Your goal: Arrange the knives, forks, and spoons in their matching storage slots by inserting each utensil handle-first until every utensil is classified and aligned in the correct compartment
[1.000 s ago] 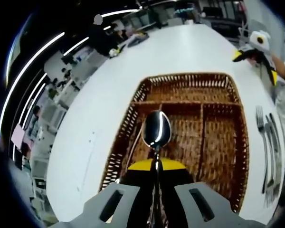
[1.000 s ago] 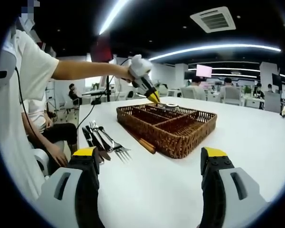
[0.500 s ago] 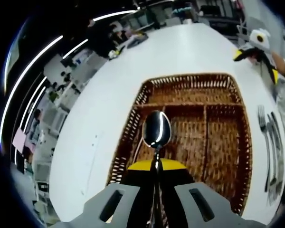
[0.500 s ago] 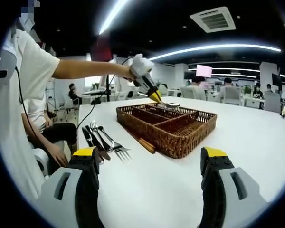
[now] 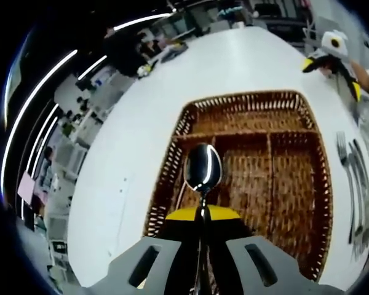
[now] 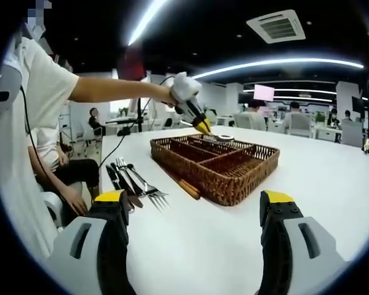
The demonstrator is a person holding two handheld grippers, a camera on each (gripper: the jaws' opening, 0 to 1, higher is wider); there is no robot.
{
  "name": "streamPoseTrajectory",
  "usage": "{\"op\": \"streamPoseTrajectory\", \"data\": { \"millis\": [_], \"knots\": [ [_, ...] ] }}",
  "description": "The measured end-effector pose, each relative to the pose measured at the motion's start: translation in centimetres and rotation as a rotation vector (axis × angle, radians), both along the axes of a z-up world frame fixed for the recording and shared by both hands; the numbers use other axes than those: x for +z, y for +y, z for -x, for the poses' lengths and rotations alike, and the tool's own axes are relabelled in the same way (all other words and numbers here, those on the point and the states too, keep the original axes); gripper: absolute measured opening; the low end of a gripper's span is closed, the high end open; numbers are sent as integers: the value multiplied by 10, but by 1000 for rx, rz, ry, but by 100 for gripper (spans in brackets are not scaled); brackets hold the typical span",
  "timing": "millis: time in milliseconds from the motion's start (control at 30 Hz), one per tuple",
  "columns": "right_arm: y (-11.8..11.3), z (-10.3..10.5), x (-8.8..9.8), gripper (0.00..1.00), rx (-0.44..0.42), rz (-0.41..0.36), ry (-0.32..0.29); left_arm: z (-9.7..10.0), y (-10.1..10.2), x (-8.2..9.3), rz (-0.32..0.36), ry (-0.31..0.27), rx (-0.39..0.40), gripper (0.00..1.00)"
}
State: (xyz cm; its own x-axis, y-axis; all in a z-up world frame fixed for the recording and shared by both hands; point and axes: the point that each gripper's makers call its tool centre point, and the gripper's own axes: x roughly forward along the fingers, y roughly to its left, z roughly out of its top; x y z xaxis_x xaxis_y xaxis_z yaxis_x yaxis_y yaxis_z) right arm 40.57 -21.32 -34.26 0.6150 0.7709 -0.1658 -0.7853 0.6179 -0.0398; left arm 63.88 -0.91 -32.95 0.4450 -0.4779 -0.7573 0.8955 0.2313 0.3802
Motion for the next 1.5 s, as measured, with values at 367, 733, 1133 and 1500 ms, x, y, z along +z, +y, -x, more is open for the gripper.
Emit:
{"op": "streamPoseTrajectory", "data": {
  "millis": [367, 733, 1133, 1500],
  "knots": [
    [-4, -2, -1, 91, -9, 7, 1, -5, -5, -1, -9, -7, -15, 2],
    [-9, -3, -2, 91, -22, 5, 4, -19, -5, -7, -6, -26, -14, 2],
    [-8, -4, -6, 91, -20, 17, 9, -22, -8, -9, -9, -30, -38, 2],
    [-12, -5, -8, 91, -30, 12, 16, -28, -12, -14, -2, -29, -47, 3]
  ]
}}
